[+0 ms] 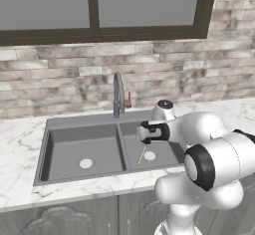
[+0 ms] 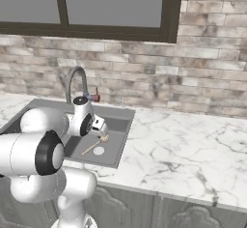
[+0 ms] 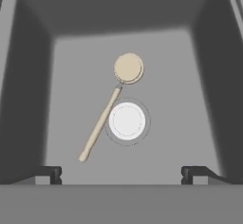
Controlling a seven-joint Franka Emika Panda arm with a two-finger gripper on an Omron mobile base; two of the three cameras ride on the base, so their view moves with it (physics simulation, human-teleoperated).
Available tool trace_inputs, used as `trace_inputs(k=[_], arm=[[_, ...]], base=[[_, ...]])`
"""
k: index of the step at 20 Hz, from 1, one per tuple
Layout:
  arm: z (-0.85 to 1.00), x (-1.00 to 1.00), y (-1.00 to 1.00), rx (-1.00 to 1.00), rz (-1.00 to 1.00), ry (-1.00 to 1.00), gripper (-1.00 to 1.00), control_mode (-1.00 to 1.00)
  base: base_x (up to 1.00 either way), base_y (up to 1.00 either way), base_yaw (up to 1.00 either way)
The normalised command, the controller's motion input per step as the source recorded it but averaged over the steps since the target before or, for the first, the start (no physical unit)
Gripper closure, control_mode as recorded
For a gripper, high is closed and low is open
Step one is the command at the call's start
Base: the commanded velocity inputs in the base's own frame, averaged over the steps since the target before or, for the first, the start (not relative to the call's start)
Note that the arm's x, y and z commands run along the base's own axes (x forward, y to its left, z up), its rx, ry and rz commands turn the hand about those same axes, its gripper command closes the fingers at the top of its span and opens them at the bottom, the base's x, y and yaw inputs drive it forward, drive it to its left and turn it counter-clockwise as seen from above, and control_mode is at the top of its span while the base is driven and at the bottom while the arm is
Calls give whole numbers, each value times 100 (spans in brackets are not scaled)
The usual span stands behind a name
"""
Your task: Pick up the dish brush and bar soap from the sink, and place them back in the cabinet, and close the cabinet door.
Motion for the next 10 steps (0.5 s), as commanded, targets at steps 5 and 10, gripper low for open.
trace_inputs(k=[5, 10], arm=[[-25, 38, 1, 0, 0, 0, -100, -100], [-30, 31, 0, 0, 0, 0, -100, -100]], base=[[0, 0, 0], [0, 0, 0]])
